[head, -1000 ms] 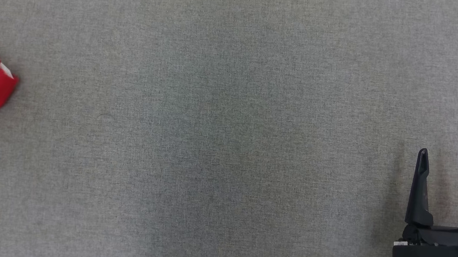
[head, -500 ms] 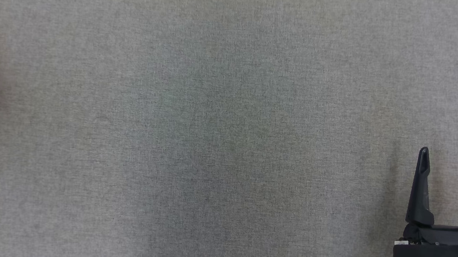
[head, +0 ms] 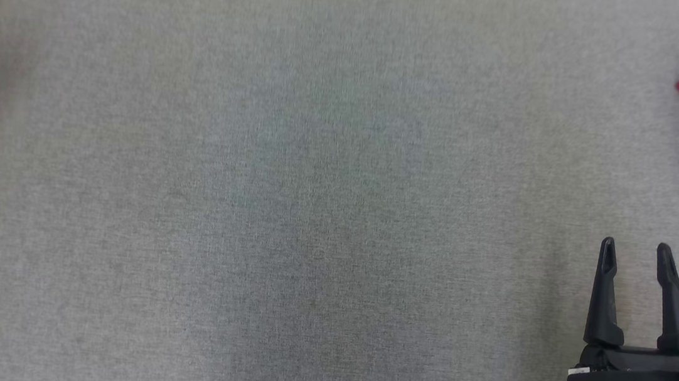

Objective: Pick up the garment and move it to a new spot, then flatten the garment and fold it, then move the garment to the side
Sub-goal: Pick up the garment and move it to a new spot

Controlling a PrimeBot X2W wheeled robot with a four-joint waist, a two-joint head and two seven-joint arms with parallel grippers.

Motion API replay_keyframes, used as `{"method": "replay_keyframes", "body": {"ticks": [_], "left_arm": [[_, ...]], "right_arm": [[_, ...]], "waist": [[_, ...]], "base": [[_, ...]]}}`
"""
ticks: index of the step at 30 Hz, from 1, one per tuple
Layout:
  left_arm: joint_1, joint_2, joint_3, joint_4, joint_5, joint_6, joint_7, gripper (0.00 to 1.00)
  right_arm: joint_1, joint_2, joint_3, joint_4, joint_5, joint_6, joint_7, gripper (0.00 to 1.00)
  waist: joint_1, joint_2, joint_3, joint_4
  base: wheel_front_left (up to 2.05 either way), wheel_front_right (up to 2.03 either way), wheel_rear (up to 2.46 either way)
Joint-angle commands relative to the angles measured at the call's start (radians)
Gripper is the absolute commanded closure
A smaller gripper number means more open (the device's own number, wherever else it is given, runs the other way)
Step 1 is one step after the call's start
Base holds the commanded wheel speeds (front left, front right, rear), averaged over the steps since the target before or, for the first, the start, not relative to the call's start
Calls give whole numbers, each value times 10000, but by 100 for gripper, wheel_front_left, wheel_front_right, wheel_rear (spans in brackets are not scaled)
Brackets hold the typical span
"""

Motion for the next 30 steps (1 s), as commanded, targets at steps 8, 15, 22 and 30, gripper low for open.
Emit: {"method": "replay_keyframes", "body": {"ticks": [8, 15, 22, 30], "left_arm": [[-1218, 58, -506, -1891, 670, 87, -55, 100], [-1504, -379, -903, -3822, 866, 441, 514, 100], [-1148, -1236, -1514, -5236, 955, 867, 1019, 100], [-507, -2250, -2267, -5727, 927, 1055, 1184, 100]], "right_arm": [[195, -2, 114, 579, 575, -22, -248, 0], [333, -1, 241, 658, 988, -22, -256, 0], [509, 1, 358, 591, 1220, -22, -259, 0], [450, -1, 534, 509, 1370, -22, -248, 0]], "waist": [[1, 0, -904, -757], [1, 0, -1180, -1768], [1, 0, -1281, -2598], [1, 0, -1102, -2970]], "base": [[0, 0, 0], [0, 0, 0], [0, 0, 0], [0, 0, 0]]}}
